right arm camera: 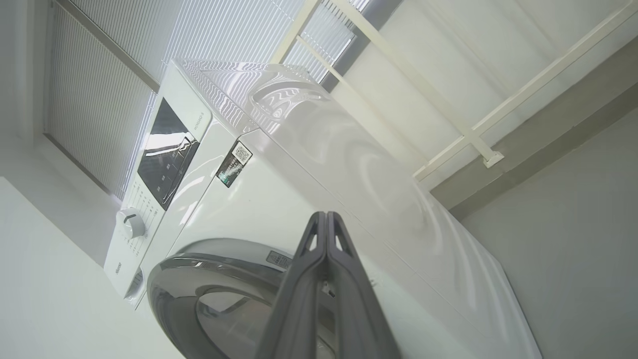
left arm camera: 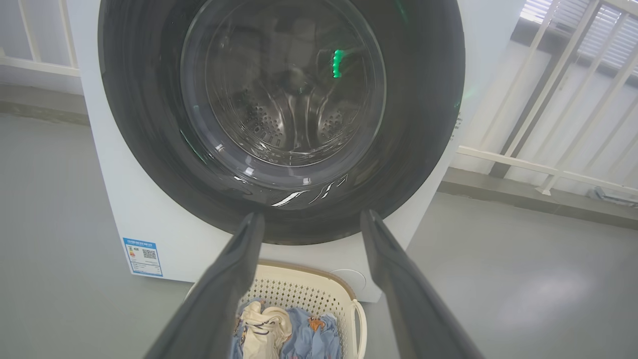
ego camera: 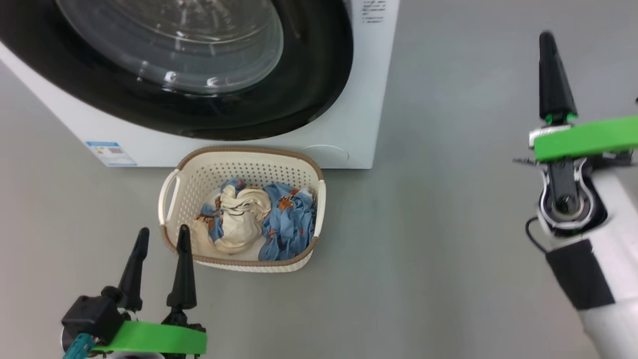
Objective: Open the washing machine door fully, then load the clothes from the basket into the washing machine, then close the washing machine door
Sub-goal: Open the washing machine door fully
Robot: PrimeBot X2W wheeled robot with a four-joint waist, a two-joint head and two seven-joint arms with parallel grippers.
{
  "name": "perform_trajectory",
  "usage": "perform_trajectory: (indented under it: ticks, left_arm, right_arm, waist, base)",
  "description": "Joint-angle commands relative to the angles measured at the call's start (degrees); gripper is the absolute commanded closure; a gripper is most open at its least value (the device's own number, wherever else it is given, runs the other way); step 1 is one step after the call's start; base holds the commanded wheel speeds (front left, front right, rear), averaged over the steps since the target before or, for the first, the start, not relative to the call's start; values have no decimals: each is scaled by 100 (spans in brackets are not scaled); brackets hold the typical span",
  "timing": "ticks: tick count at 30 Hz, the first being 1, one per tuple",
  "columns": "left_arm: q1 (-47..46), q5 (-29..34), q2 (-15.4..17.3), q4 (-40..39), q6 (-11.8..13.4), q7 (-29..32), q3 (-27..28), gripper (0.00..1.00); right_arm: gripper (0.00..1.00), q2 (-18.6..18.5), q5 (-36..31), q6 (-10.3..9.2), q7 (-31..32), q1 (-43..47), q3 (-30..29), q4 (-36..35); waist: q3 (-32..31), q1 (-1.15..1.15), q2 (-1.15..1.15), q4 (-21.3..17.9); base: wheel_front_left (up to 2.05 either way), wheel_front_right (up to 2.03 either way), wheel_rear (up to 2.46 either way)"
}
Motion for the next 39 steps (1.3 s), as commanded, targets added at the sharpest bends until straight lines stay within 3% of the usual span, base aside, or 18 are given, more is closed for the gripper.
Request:
perform_trajectory:
  ticks: [1,7,16,26,39]
  left_arm:
    - [-204,-82,66,-143,3,-37,128,0]
    - [-328,-144,51,-134,3,-37,22,0]
    - [-550,-230,32,-164,3,-37,-142,0]
    - [-766,-306,18,-182,3,-37,-366,0]
    - [-1032,-649,11,-244,3,-37,-741,0]
  right_arm:
    - [100,-119,218,33,-27,-333,253,-29]
    - [100,-503,1366,33,207,-1066,745,452]
    - [100,-810,2368,33,923,-1768,917,265]
    - [100,-918,2680,33,2158,-2403,1118,363]
    - [100,-941,2983,33,3553,-3261,989,1078]
  waist:
    - [173,0,0,193]
    - [402,0,0,436]
    - [772,0,0,716]
    - [1111,0,0,957]
    - [1652,0,0,1316]
  base:
    - [0,0,0]
    - [0,0,0]
    - [0,0,0]
    - [0,0,0]
    - [0,0,0]
